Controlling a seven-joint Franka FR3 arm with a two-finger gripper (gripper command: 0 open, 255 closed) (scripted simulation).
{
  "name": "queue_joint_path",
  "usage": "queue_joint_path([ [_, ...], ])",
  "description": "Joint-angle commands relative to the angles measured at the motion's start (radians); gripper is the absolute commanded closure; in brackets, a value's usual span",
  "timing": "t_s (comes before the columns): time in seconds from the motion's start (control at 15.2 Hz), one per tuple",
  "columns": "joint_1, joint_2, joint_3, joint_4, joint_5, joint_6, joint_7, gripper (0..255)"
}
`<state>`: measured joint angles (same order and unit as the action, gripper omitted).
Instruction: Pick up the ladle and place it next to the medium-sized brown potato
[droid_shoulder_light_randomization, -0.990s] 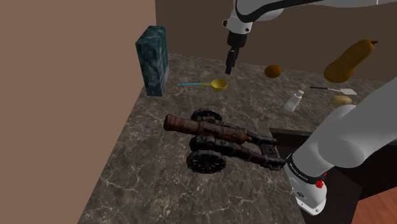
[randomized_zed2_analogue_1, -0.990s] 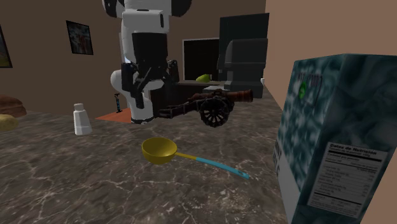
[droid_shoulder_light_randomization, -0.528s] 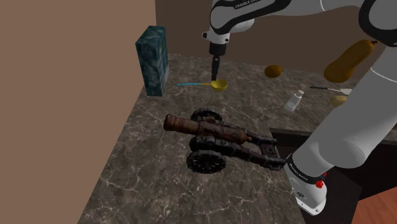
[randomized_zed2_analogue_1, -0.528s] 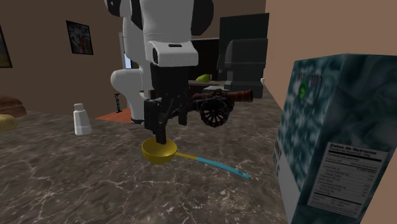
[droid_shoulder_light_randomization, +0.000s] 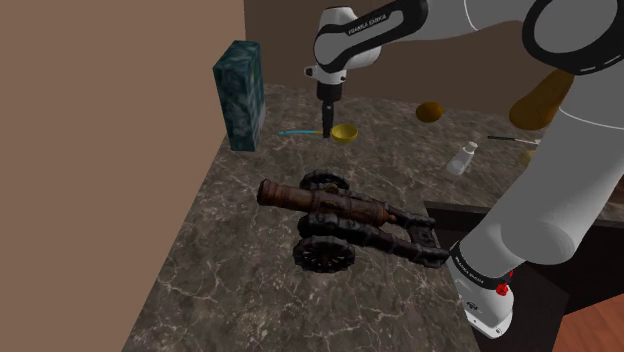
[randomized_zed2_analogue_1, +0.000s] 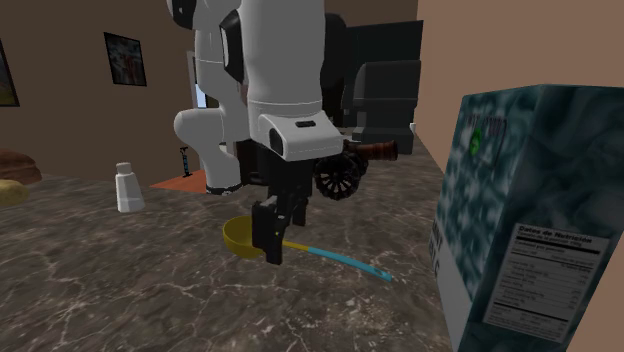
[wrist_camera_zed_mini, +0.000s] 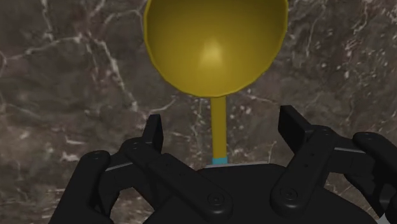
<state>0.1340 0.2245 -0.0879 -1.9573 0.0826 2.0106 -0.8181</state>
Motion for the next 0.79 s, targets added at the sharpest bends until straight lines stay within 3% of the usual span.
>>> queue_joint_path([
  [0.0, 0.000, 0.009, 0.001, -0.015, 0.002, 0.025, -0.003, 0],
  [0.59, 0.000, 0.016, 0.001, -0.029, 0.003, 0.044, -0.004, 0],
  [0.66, 0.000, 0.016, 0.001, -0.029, 0.003, 0.044, -0.004, 255],
  [0.73, 0.000, 0.016, 0.001, -0.029, 0.003, 0.044, -0.004, 255],
])
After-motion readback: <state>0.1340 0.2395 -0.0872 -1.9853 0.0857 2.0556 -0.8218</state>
